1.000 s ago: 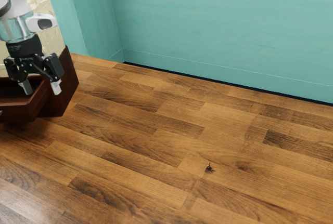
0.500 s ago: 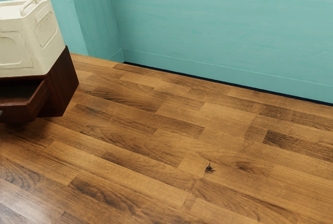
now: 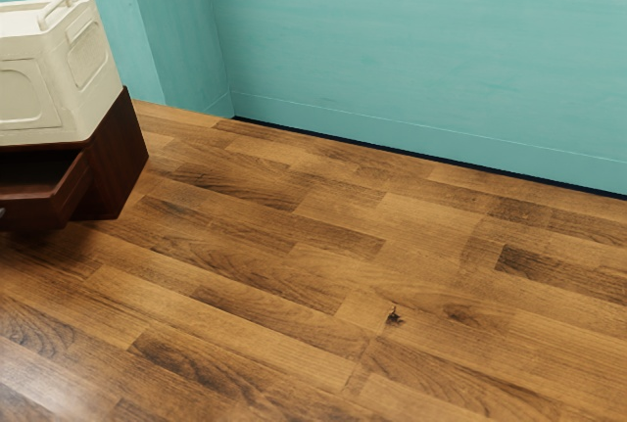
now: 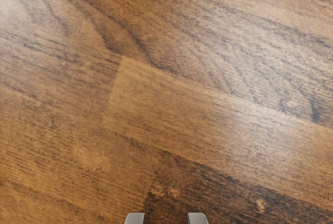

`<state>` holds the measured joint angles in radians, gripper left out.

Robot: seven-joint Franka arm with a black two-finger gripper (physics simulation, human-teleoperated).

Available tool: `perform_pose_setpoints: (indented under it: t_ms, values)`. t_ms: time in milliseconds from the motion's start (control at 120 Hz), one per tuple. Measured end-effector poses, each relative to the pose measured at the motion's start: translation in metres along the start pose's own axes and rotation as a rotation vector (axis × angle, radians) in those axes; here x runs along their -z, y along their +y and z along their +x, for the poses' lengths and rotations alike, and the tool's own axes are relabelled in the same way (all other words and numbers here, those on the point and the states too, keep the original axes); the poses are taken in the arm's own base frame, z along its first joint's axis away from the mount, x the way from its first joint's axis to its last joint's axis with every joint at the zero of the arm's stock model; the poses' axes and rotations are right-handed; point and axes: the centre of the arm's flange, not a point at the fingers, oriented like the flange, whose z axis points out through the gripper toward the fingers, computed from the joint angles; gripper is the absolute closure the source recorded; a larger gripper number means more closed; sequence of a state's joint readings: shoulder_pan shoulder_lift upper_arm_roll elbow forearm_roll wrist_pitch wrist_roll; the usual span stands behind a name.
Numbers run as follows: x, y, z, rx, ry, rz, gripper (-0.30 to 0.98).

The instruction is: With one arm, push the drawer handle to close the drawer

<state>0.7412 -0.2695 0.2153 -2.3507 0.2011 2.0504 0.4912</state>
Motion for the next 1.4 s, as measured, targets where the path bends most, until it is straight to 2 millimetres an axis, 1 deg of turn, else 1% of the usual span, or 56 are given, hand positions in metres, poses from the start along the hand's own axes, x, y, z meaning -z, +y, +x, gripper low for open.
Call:
perform_pose_setpoints:
  t_ms: [125,267,392,508,658,783,1008,1100,1258,1400]
  values:
    - [-0.013,-0.007,0.022,-0.040,0.097,-0.012,0.70]
    - [-0.008,-0.020,0.047,-0.064,0.201,0.002,0.73]
    - [-0.020,-0.028,0.072,-0.088,0.229,-0.001,0.74]
    - [-0.026,-0.025,0.086,-0.120,0.250,-0.007,0.75]
    - [-0.025,-0.018,0.105,-0.157,0.282,-0.017,0.75]
    - [-0.032,-0.012,0.120,-0.160,0.310,-0.047,0.75]
    - [-0.033,-0.027,0.138,-0.160,0.343,-0.040,0.75]
    - [-0.033,-0.024,0.152,-0.178,0.356,-0.041,0.75]
    - [-0.040,-0.026,0.165,-0.149,0.382,-0.066,0.75]
    - [-0.034,-0.033,0.180,-0.137,0.414,-0.058,0.74]
